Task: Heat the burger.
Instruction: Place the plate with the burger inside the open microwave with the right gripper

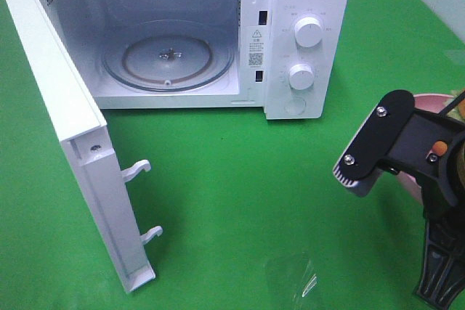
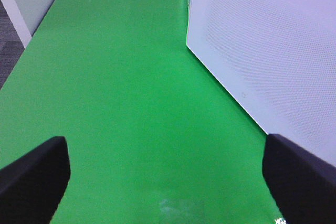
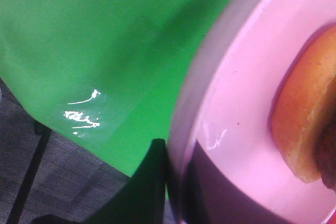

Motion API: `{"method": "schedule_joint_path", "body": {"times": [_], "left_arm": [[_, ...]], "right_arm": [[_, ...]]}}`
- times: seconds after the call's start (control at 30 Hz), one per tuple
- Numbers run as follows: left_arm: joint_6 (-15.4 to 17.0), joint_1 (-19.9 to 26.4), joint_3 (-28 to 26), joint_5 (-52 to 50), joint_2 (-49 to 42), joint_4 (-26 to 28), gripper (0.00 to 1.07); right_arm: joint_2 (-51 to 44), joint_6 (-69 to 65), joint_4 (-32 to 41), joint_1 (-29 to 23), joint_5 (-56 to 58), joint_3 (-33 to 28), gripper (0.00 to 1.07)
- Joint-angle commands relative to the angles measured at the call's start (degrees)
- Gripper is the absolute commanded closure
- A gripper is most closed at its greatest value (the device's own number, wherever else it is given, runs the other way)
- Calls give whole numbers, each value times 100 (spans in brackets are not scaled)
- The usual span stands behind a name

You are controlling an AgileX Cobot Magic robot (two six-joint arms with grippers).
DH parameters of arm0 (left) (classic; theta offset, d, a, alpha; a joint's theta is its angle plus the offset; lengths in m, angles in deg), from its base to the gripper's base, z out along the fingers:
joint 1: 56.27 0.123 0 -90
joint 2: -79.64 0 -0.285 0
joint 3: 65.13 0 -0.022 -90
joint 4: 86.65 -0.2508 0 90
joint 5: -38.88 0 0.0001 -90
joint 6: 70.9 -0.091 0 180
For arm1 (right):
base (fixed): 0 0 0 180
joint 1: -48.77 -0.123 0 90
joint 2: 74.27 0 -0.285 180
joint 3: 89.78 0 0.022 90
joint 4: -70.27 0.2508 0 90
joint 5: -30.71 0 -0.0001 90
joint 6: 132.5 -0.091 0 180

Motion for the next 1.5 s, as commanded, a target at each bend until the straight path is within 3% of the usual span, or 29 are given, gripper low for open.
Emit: {"method": "schedule_joint_path", "body": {"times": [0.03,0.5,1.5], "left_arm": [[-11,-6,6,-80,-86,17,16],[-11,-6,6,-80,-86,17,16],[-11,-6,6,-80,-86,17,16]], "right_arm": [[-74,103,-344,-201,160,0,106],[-74,149,-510,-808,92,0,106],[-46,2338,-1054,-831,-1536,0,107]]}}
